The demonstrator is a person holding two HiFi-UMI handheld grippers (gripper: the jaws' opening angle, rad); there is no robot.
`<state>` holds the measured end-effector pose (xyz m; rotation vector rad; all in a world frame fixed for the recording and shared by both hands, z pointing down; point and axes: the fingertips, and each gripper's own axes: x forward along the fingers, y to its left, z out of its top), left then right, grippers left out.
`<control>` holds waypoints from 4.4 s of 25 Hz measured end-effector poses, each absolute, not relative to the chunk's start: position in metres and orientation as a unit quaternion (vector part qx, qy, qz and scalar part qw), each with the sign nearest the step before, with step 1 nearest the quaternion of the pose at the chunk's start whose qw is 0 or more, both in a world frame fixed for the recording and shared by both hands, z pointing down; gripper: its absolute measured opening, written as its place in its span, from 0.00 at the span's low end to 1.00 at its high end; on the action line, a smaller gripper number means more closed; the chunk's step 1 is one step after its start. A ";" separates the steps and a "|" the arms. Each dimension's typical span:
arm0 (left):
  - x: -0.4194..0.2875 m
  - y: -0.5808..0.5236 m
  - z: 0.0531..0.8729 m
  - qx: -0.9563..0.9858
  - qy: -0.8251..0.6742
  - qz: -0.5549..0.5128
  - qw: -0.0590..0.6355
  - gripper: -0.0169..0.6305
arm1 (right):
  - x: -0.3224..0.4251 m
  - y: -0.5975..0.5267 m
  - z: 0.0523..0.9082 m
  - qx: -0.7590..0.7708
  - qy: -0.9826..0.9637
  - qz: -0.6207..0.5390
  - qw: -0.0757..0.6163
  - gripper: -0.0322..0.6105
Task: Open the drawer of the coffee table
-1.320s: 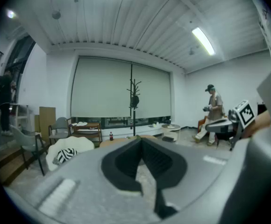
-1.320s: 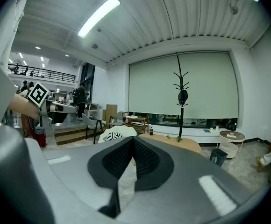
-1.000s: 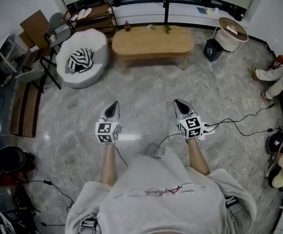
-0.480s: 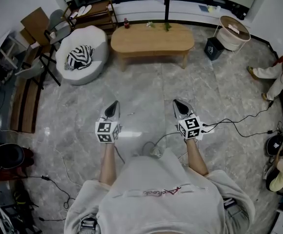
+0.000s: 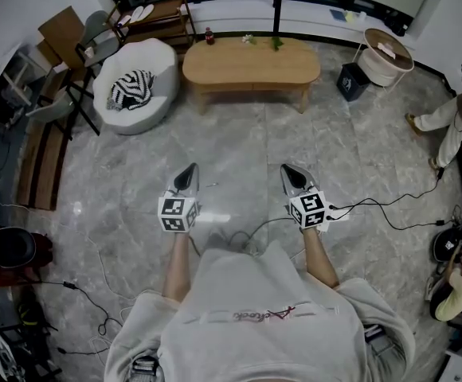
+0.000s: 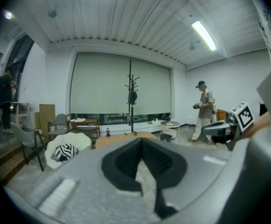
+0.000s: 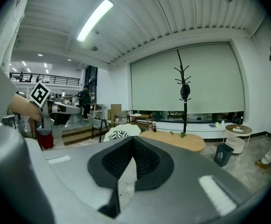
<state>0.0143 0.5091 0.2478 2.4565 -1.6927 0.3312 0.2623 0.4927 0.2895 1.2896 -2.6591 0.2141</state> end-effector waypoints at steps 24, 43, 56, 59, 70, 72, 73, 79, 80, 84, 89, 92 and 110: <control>0.018 0.441 0.260 0.829 -0.543 0.107 0.076 0.02 | 0.269 0.432 0.299 0.455 -0.882 0.075 0.093 0.06; -0.029 0.241 0.274 0.841 -0.524 0.080 0.106 0.02 | 0.217 0.246 0.287 0.465 -0.874 0.059 0.128 0.06; -0.104 0.121 0.267 0.827 -0.546 0.059 0.116 0.02 | 0.144 0.116 0.272 0.439 -0.886 0.042 0.144 0.06; -0.117 0.098 0.268 0.825 -0.549 0.053 0.118 0.02 | 0.129 0.091 0.272 0.433 -0.888 0.036 0.151 0.06; -0.133 0.044 0.270 0.829 -0.545 0.064 0.113 0.02 | 0.106 0.042 0.282 0.426 -0.891 0.042 0.149 0.06; -0.129 0.041 0.272 0.830 -0.542 0.067 0.114 0.02 | 0.111 0.041 0.285 0.428 -0.890 0.047 0.149 0.06; -0.126 0.040 0.274 0.830 -0.542 0.069 0.115 0.02 | 0.113 0.041 0.288 0.429 -0.890 0.050 0.150 0.06; -0.118 0.033 0.278 0.835 -0.532 0.081 0.115 0.02 | 0.115 0.037 0.296 0.430 -0.889 0.057 0.145 0.06; -0.117 0.031 0.279 0.836 -0.530 0.083 0.115 0.02 | 0.116 0.036 0.298 0.430 -0.889 0.059 0.145 0.06; -0.105 0.020 0.282 0.839 -0.523 0.092 0.118 0.02 | 0.122 0.030 0.305 0.429 -0.889 0.071 0.143 0.06; -0.101 0.001 0.285 0.840 -0.519 0.101 0.120 0.02 | 0.123 0.010 0.311 0.431 -0.888 0.080 0.140 0.06; -0.106 -0.018 0.291 0.838 -0.521 0.106 0.123 0.02 | 0.121 -0.011 0.314 0.430 -0.888 0.083 0.139 0.06; -0.126 -0.159 0.283 0.815 -0.552 0.112 0.139 0.02 | 0.095 -0.171 0.304 0.395 -0.904 0.092 0.134 0.06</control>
